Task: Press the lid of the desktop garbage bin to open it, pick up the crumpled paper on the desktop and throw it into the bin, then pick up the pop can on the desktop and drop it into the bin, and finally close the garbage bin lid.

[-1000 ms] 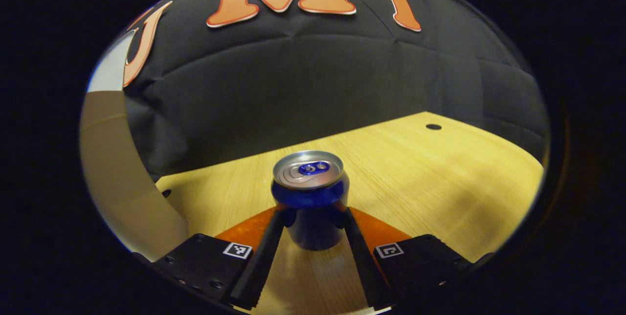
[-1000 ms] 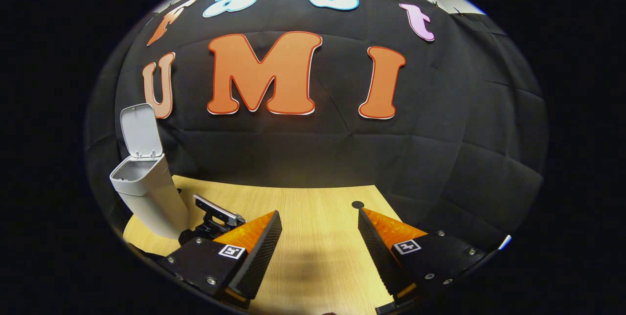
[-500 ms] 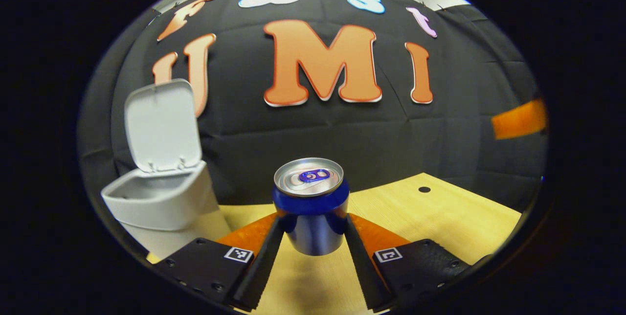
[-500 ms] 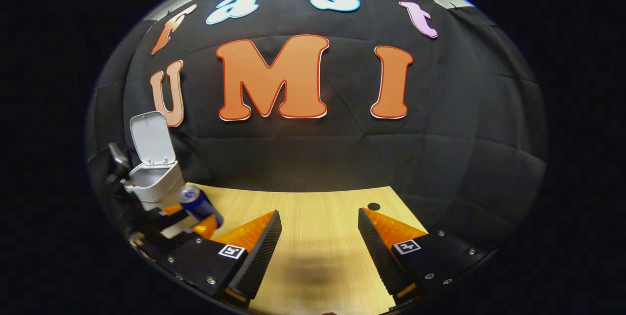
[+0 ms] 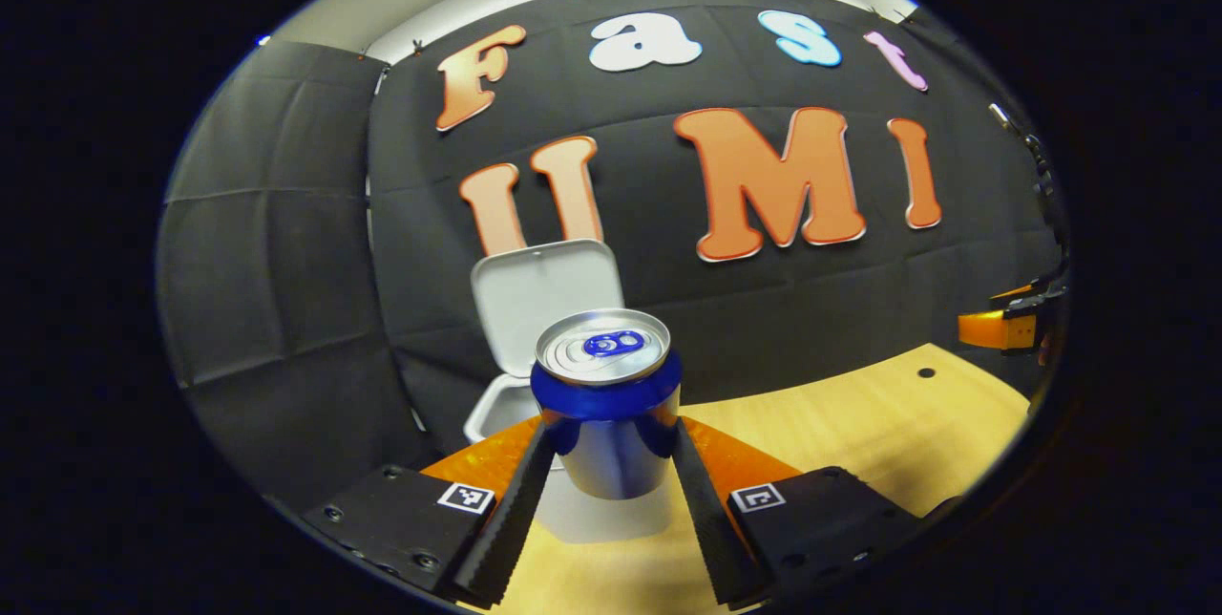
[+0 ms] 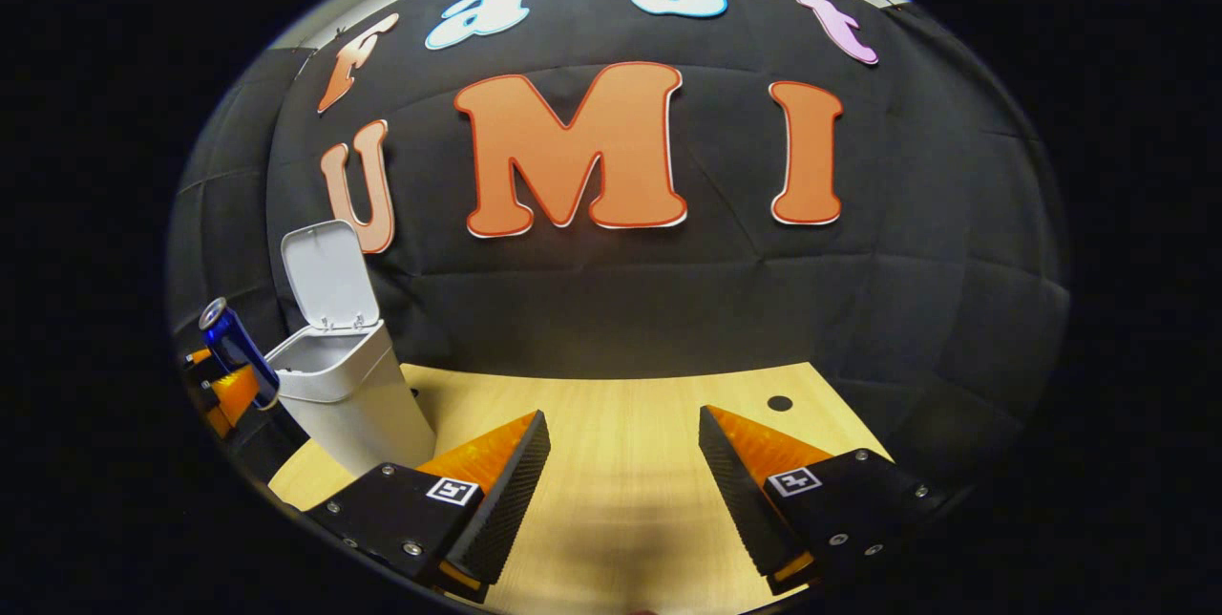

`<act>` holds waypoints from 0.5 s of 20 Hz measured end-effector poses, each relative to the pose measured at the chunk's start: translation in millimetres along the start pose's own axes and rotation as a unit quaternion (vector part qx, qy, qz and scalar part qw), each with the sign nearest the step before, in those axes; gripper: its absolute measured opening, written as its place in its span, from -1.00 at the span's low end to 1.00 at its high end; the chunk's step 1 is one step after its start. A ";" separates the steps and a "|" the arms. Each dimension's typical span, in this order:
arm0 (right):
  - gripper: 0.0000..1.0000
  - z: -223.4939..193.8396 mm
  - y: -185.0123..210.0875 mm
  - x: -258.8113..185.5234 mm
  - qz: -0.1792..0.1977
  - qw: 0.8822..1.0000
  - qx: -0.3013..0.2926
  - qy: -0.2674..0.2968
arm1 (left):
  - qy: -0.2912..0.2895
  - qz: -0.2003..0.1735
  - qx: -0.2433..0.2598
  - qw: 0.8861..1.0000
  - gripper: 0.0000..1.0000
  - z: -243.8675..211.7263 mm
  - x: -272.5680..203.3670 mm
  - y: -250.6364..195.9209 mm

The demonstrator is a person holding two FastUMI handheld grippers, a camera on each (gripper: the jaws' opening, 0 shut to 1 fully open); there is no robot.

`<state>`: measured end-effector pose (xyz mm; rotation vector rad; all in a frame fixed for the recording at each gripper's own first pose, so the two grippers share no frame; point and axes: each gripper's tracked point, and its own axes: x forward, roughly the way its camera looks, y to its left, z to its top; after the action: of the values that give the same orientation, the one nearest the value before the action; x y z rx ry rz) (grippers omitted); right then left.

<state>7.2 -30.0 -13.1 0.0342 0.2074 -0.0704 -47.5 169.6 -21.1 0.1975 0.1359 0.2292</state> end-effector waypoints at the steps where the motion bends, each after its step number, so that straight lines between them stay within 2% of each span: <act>1: 0.88 1.3 7.4 2.6 0.007 1.000 0.001 -0.001 | 0.000 0.011 -0.001 1.000 0.48 4.3 8.8 12.7; 3: 0.89 4.0 16.5 4.0 0.014 1.000 -0.002 -0.006 | -0.019 0.024 -0.015 0.999 0.49 17.9 32.8 34.5; 6: 0.88 4.5 22.1 4.8 0.015 1.000 -0.003 -0.007 | -0.033 0.031 -0.020 0.999 0.49 23.0 97.2 57.0; 10: 0.88 0.7 8.5 5.5 -0.013 1.000 -0.003 -0.002 | -0.019 0.028 -0.008 0.999 0.51 0.2 178.7 60.0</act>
<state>13.3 -21.8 -13.3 0.0254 0.2045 -0.0959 112.3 269.5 -28.2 0.1891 0.0915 0.2820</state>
